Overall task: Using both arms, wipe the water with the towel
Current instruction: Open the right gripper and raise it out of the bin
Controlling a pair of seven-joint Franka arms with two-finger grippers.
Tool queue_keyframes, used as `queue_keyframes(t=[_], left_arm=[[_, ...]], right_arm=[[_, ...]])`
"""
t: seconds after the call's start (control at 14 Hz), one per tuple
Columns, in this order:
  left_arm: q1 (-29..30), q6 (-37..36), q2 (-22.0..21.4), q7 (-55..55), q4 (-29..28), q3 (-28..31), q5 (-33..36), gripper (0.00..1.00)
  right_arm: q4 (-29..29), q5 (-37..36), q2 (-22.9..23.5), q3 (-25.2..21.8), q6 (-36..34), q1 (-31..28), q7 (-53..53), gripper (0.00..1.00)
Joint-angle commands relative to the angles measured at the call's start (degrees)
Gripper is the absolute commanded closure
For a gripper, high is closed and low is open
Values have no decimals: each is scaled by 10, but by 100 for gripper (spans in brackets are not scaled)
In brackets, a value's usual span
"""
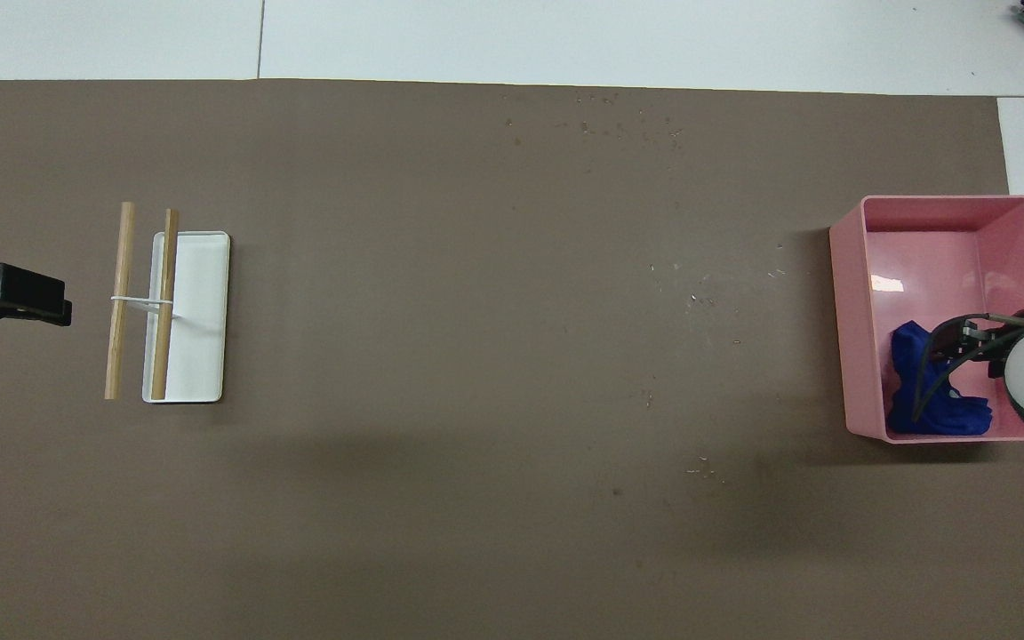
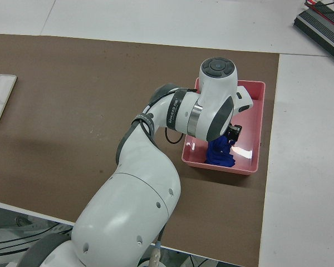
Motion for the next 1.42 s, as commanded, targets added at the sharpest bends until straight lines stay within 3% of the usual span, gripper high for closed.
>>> queue_keyframes(t=[0.0,0.57,0.78,1.35], left_arm=[[1,11,-12,6,-14,5,-5,0],[4,11,-15,7,-20,6,-5,0],[-2,7,-15,8,-20,6,-5,0],[-13,11,-16,9,-23,9,-4,0]], right_arm=[[61,0,-32,18,-91,26,41,4],[243,0,-33,21,-229,165,145,1],[316,10,-19,21,-285,173,148,0],[291,13,-33,19,-287,167,119,0]])
